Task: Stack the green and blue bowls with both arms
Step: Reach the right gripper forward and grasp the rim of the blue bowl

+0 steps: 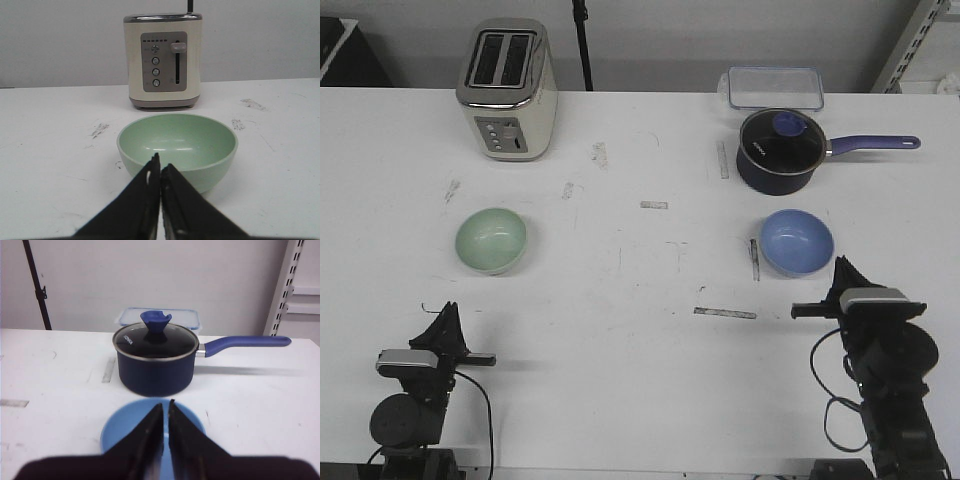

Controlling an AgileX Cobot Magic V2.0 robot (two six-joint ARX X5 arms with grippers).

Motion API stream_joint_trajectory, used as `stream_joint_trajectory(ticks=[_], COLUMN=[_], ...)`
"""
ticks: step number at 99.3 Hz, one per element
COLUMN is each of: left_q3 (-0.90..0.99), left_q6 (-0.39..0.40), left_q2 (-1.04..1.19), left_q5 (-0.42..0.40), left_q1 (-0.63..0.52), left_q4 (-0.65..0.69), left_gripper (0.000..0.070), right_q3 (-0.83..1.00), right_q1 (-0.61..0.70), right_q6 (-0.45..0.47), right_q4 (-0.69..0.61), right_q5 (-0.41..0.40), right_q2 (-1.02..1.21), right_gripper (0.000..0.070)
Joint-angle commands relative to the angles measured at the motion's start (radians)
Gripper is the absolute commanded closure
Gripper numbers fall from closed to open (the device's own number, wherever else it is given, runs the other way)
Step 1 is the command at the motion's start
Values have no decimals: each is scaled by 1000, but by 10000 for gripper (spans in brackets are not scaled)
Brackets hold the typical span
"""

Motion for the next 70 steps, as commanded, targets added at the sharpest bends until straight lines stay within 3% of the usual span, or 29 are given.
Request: stream_joint_trajectory(ticks=[1,26,56,70], left_q3=[-22,-22,-22,-22], left_q6=[1,1,1,1], left_q2=[-2,-2,-2,-2], left_q5=[-2,-2,-2,-2], left_q1=[1,1,1,1], left_q4=[13,13,13,13], left_gripper=[698,699,698,699], right_q3=[53,292,612,735], right_q1=[2,-2,-70,-118], right_q6=[2,10,116,118], right_q4=[4,-220,-538,-628], right_q5=[0,0,-1,-45], right_q2=[69,374,694,802], right_gripper=[690,690,684,673])
